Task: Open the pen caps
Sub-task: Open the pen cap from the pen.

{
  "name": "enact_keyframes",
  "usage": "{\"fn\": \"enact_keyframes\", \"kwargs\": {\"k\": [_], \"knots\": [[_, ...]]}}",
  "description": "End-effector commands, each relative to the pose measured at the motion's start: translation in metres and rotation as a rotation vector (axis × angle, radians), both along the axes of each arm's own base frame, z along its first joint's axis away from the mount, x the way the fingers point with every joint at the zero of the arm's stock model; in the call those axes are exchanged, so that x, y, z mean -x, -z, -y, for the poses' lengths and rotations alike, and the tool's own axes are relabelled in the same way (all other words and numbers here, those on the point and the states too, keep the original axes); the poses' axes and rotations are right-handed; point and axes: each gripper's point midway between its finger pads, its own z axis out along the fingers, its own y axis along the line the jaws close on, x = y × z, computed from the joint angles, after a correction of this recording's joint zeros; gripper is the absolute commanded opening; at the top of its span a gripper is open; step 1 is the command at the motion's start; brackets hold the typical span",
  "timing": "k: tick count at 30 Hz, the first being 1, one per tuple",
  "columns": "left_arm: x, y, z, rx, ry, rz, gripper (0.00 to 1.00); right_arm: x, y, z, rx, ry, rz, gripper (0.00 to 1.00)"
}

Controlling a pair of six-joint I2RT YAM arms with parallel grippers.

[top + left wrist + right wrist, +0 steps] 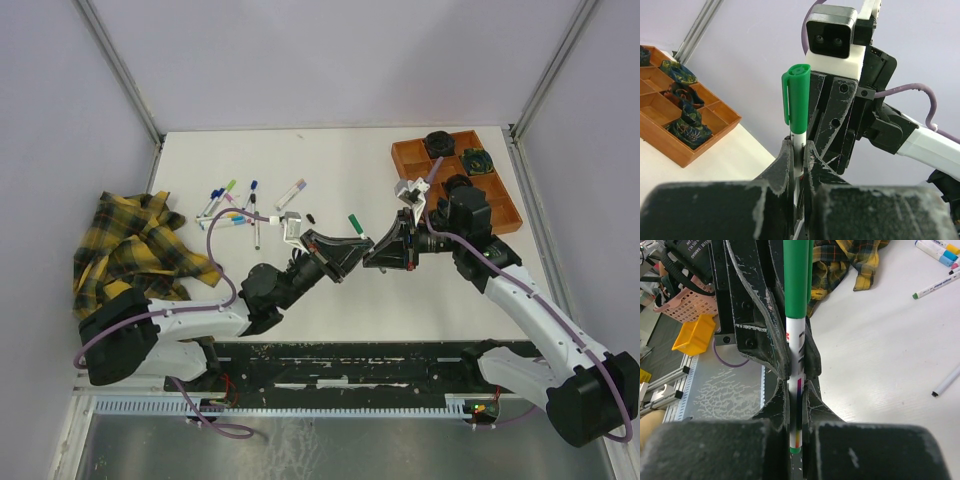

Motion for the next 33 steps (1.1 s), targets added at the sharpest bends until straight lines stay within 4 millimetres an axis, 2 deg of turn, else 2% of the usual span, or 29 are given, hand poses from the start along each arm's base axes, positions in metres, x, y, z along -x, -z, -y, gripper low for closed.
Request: {"fn": "enact_keyframes", "kwargs": {"k": [1,5,7,9,17,24,29,33], "knots": [[-0.001,-0.014,-0.007,0.056,-0.015,0.002,0.12,-0.003,-0.009,-0.001,-0.020,0.000,0.047,0.00],[-0.003,-0.012,-0.020,0.050,-0.049,-0.007,0.45,-0.003,-0.008,0.000,-0.005,0.001,0.046,0.00],[-0.004,-0.012,-0.027,0.044,-0.057,-0.007,0.56,-0.003,-0.008,0.000,-0.002,-0.002,0.047,0.00],[-0.005,-0.011,-0.032,0.027,-0.056,-0.020,0.62,-0.003,-0.008,0.000,0.001,-0.004,0.049,0.00],[-0.020,-0.019,-0.051,-0.027,-0.113,-0.108,0.63,-0.009,0.001,0.004,0.060,0.033,0.084,0.00],[-0.040,-0.007,-0.064,-0.102,-0.244,-0.294,0.61,-0.026,0.013,0.014,0.161,0.132,0.137,0.00],[-0.053,0.005,-0.064,-0.136,-0.349,-0.441,0.59,-0.039,0.026,0.022,0.254,0.202,0.175,0.00],[-0.060,0.001,-0.059,-0.158,-0.434,-0.493,0.58,-0.044,0.032,0.024,0.303,0.227,0.199,0.00]]}}
